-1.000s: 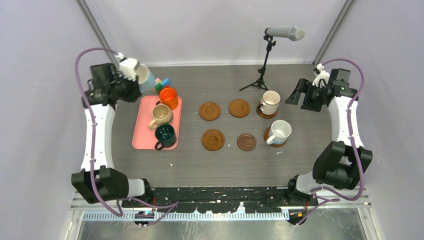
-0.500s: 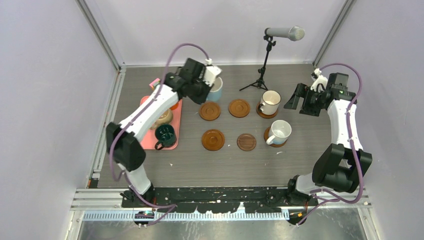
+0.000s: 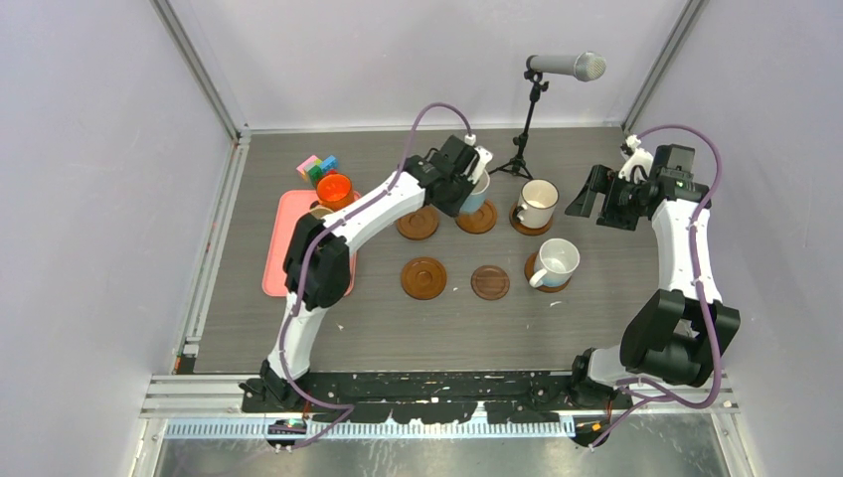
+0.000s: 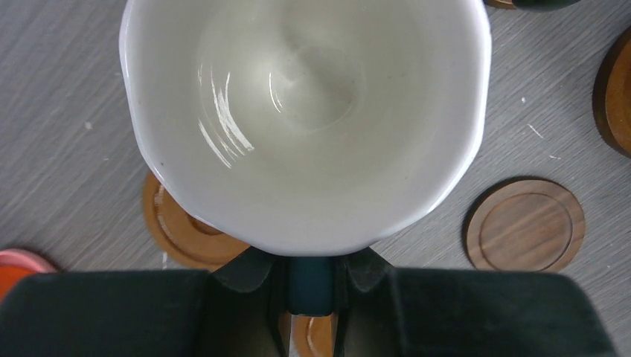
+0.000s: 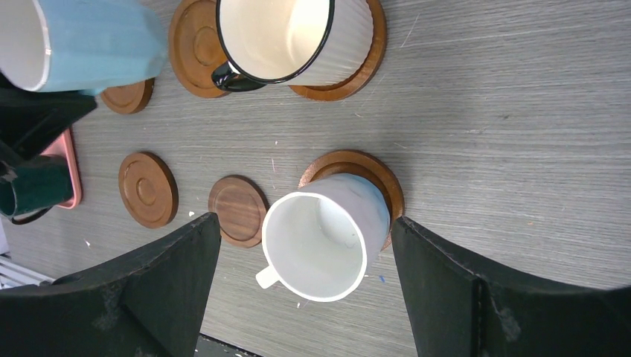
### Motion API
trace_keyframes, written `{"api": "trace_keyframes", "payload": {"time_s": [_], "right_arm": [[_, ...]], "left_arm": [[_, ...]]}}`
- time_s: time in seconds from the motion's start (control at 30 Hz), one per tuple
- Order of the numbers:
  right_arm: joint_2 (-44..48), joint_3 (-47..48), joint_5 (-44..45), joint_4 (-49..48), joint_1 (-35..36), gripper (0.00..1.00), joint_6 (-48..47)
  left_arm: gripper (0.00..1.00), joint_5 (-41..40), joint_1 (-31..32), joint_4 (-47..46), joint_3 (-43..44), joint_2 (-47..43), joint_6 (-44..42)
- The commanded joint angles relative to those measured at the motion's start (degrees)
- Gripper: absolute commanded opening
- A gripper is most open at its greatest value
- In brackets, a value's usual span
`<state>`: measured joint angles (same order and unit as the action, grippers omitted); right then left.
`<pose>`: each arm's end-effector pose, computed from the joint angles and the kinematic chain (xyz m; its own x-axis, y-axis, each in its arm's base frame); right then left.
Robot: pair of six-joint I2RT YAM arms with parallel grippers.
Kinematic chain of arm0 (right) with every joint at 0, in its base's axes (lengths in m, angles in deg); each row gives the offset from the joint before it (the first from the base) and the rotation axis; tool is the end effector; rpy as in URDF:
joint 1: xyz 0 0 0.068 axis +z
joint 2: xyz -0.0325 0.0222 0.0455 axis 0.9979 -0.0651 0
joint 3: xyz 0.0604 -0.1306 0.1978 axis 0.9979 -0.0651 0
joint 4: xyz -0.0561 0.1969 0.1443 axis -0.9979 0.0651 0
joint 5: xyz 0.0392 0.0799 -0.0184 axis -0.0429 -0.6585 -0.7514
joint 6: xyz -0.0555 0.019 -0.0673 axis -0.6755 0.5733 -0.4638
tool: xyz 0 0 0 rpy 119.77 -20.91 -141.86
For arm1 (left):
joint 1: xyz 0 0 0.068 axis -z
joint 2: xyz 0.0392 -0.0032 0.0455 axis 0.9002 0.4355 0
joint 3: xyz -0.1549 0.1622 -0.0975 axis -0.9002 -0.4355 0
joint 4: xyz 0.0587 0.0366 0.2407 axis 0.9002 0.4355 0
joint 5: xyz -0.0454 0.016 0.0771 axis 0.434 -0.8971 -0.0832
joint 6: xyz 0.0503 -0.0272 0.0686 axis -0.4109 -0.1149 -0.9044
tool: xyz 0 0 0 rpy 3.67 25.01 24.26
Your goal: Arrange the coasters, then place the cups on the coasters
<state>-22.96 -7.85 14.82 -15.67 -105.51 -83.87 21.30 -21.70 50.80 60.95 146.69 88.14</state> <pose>0.2958 -0.0604 0.2514 -0.7868 0.2411 -0.5682 -0.0102 0.9153 0.4026 0.3574 -0.3207 0.2177 -0.5931 0.5062 -0.6261 0.6297 0.7762 0.0310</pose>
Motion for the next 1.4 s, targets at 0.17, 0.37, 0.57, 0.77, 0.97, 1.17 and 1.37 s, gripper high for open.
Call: {"api": "trace_keyframes", "payload": {"time_s": [0.17, 0.37, 0.57, 0.77, 0.97, 1.17, 1.37], "right_arm": [[1.4, -0.6, -0.2, -2.2, -0.3, 0.89, -0.4], [1.4, -0.7, -0.3, -2.2, -0.3, 0.89, -0.4], [1.2, -0.7, -0.4, -2.3, -0.4, 0.89, -0.4], [1.0, -0.7, -0.4, -2.4, -0.5, 0.89, -0.4], [1.0, -0.7, -0.4, -2.4, -0.5, 0.89, -0.4], [0.9, -0.7, -0.4, -2.5, -0.5, 0.89, -0.4], [0.9, -0.8, -0.4, -2.5, -0.5, 0.89, -0.4]], "left_arm": [[0.00, -2.2, 2.8, -6.7, 5.3, 2.7, 5.9], [0.00, -3.5, 3.0, -7.5, 6.5, 5.0, 5.8], [0.00, -2.4, 3.4, -5.6, 9.8, 7.3, 6.4], [0.00, -1.7, 3.6, -5.3, 9.4, 7.3, 6.8], [0.00, -1.1, 3.7, -5.1, 9.2, 7.7, 6.7], [0.00, -0.9, 3.7, -4.0, 10.3, 9.3, 6.7], [0.00, -0.4, 3.7, -3.6, 10.5, 9.8, 6.7]]}}
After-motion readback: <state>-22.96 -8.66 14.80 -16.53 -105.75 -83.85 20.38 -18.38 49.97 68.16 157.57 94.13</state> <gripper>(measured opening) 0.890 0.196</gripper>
